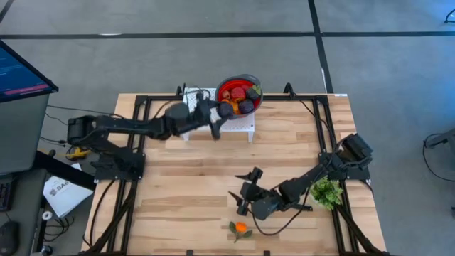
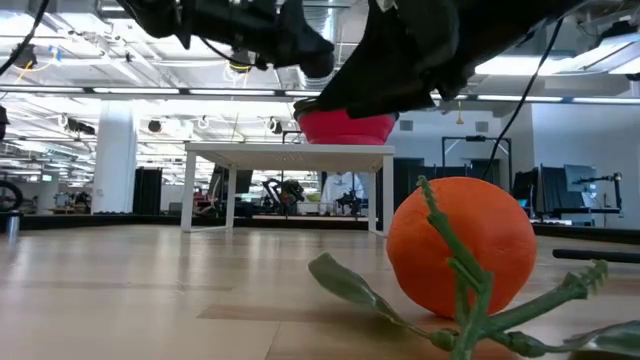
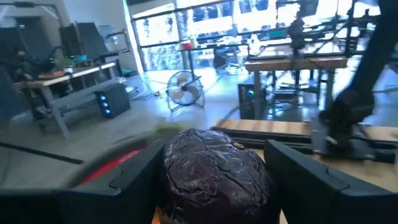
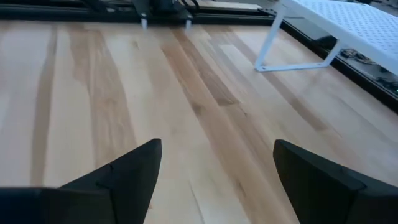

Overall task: Pick & Place Fruit
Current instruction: Put the plum into the red strainer on the shelf

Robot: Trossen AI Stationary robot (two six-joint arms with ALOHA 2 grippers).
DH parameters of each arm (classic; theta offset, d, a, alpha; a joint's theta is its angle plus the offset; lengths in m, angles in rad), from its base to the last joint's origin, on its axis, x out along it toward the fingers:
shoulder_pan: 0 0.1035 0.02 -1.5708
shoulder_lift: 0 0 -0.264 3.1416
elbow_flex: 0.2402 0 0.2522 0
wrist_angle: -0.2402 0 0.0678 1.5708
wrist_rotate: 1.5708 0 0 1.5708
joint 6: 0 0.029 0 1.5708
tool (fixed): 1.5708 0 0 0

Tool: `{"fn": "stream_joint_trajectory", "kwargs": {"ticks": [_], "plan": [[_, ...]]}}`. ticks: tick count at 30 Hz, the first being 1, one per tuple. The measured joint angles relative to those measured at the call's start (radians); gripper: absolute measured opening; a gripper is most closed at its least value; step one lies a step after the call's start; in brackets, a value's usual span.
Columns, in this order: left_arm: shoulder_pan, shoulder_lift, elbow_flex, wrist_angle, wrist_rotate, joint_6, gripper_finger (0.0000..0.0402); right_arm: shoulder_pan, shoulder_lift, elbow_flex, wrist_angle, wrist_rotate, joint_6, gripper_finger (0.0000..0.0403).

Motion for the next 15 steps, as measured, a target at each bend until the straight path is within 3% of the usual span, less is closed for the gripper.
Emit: {"fn": "stream_joint_trajectory", "kwargs": {"ticks": [6, 15], "plan": [[0.090, 0.073, 0.001, 0.089, 0.099, -0.011, 0.0259, -0.030, 0.000, 0.000, -0.006, 0.000, 0.000, 0.0304], [0.128, 0.177, 0.000, 0.196, 0.102, 0.004, 0.0260, -0.034, 0.000, 0.000, -0.008, 0.001, 0.017, 0.0304]]}}
